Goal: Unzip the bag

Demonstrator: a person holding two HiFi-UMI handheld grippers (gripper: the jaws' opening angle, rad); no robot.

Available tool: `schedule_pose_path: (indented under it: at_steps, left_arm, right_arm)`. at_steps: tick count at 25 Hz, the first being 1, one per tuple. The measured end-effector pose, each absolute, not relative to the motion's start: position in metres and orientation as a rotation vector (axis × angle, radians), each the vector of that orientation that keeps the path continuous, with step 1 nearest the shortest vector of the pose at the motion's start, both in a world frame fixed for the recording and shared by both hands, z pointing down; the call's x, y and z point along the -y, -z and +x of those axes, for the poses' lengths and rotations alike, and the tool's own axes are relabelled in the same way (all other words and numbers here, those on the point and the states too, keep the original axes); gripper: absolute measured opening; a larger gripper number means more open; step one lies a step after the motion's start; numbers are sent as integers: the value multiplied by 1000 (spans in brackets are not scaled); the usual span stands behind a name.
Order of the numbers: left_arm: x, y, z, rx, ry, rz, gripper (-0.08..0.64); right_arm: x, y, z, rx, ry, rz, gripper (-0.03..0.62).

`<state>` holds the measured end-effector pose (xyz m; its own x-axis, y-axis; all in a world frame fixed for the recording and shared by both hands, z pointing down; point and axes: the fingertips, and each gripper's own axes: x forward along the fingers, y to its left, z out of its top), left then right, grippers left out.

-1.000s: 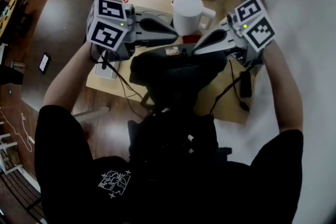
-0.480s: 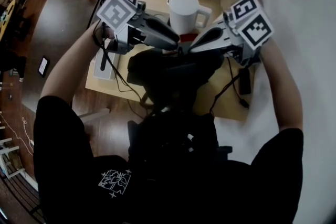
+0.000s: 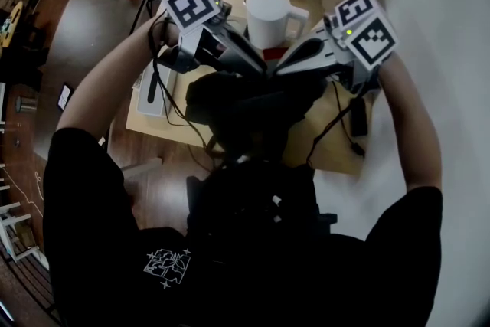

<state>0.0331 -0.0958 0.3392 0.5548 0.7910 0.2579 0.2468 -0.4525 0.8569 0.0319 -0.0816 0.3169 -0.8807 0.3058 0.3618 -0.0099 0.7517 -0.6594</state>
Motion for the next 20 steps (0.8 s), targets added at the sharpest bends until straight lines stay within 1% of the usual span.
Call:
schedule_pose_path:
  at_steps: [8,15,17,20]
  left_arm:
    - [89,-340,34,-882,-927,1944,147]
    - [89,-331,29,-881,-997,2084,39]
    - [86,-326,28,-900,-1003,2097,28]
    - [82,-320,27,-911,-1037,2121,29]
  right_arm:
    - [82,-318,32,2503,-941,-228,9]
    - [82,-318,32,2503,-915,-217,9]
    - [82,-318,32,2500,-911,-222,9]
    - [82,-318,32,2496,-909,-230,9]
